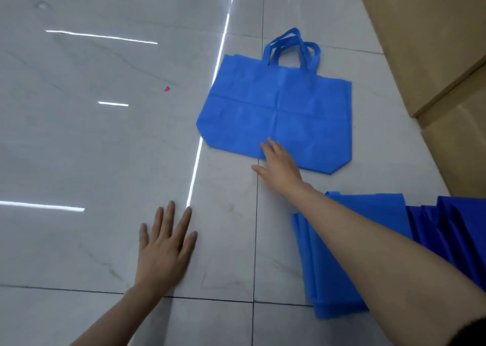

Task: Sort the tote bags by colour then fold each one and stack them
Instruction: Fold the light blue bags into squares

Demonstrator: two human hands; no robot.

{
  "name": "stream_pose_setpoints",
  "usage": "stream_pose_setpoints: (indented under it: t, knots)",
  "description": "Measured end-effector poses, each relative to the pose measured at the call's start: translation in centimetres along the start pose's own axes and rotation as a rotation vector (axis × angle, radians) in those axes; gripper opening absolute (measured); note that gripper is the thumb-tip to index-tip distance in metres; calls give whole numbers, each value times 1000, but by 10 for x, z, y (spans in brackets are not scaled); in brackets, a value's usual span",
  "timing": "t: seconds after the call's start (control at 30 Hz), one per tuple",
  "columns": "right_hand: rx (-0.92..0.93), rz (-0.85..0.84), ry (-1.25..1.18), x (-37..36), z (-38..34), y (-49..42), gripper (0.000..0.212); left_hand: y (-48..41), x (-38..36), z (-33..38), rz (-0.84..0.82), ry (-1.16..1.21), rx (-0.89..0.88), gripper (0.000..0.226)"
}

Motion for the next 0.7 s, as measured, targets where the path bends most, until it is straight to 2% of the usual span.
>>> stream_pose_setpoints:
  t: [0.1,0.17,0.37,0.47,0.57,0.6,0.7]
  knots:
    - [-61,-21,35,-6,11,-18,68,1,-6,-1,23,-13,-6,63]
    - [-67,-50,56,-12,14,-22,62,1,-10,-3,46,-20,-8,59]
    - [-53,103,99,-16,0,-17,38,1,-12,-2,55,-46,-44,55]
    - [-30,152,-21,-21,-15,-10,33,0,-4,-3,54,67,-20,61]
    - [59,147,-96,-37,-37,5,32,-3,13,-7,134,281,-27,68]
    - [98,138,-99,-41,-47,14,32,-3,21,-7,194,260,-85,70]
    - [222,80,-123,-58,-73,40,42,-10,48,-7,356,-3,-262,87]
Point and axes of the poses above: each hand's wrist, its own y-axis away from the middle knuckle, its own x-axis out of the back of the hand, z = x × y, the point moved 6 cm from there along -y, towards the middle knuckle, and after that the axes turned 5 degrees about z, right-handed, at the moved point
